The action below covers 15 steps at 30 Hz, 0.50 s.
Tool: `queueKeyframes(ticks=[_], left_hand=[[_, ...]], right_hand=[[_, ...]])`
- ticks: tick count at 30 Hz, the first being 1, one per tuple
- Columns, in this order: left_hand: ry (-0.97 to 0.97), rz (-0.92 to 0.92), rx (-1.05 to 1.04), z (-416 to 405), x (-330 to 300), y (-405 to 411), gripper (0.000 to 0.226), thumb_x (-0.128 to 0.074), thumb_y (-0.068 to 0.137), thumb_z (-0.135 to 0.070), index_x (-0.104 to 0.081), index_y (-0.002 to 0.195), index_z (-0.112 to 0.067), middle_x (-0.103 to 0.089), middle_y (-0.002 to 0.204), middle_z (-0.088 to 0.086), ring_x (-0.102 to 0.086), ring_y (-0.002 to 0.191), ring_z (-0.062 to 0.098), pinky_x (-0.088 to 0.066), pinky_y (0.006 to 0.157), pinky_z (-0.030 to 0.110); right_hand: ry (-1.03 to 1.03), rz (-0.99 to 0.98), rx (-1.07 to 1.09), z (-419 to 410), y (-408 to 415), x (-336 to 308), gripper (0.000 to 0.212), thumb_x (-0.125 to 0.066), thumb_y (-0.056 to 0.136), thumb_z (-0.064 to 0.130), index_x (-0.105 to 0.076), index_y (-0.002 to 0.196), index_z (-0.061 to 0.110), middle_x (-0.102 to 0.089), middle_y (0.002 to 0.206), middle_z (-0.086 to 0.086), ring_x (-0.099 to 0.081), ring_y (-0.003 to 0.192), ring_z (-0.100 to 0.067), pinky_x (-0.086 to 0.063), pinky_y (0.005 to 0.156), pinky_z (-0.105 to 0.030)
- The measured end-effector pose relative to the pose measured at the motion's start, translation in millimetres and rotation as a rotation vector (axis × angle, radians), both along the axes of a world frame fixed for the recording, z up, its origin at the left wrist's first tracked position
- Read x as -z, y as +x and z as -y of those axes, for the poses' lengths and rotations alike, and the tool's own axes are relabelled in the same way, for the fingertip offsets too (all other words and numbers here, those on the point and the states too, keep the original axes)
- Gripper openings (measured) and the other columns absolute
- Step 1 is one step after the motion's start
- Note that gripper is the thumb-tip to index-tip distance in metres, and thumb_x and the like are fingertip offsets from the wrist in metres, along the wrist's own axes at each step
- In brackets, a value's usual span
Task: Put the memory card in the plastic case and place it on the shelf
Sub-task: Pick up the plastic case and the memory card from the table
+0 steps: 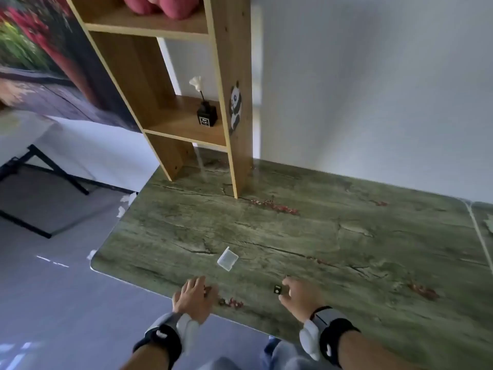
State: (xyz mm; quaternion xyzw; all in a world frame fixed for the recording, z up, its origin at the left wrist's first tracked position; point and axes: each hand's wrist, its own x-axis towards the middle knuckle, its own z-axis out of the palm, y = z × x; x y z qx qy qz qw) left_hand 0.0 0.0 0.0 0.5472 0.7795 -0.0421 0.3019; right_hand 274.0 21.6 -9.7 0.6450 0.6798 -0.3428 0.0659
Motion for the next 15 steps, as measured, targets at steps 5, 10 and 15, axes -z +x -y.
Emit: queueKeyframes(ticks=[5, 10, 15], left_hand=[[-0.066, 0.033, -0.096, -24.5, 14.2, 14.4, 0.048, -0.045, 0.095, -0.05, -0.05, 0.135, -0.024, -0.049, 0.147, 0.0, -0.041, 0.138, 0.023, -0.029, 0.109, 0.038], [-0.13, 0.054, -0.116, -44.6, 22.6, 16.9, 0.051, -0.046, 0.091, -0.054, -0.051, 0.132, -0.025, -0.054, 0.14, 0.001, -0.048, 0.13, 0.026, -0.033, 0.105, 0.041], [-0.132, 0.075, -0.16, -66.6, 31.5, 18.4, 0.045, -0.051, 0.09, -0.051, -0.055, 0.123, -0.02, -0.057, 0.13, 0.009, -0.052, 0.121, 0.032, -0.037, 0.098, 0.045]], right_hand=[[-0.065, -0.001, -0.014, -14.0, -3.0, 19.8, 0.04, -0.052, 0.093, 0.039, -0.054, 0.13, 0.025, -0.07, 0.107, 0.003, -0.066, 0.104, -0.021, -0.042, 0.073, -0.028], [0.014, 0.02, -0.009, -20.0, -3.9, 36.1, 0.03, -0.051, 0.094, 0.04, -0.058, 0.12, 0.026, -0.074, 0.106, 0.003, -0.067, 0.1, -0.022, -0.046, 0.082, -0.033], [-0.017, 0.007, 0.005, -25.6, -5.0, 41.1, 0.023, -0.052, 0.093, 0.038, -0.058, 0.106, 0.021, -0.069, 0.085, 0.003, -0.067, 0.088, -0.025, -0.039, 0.067, -0.031]])
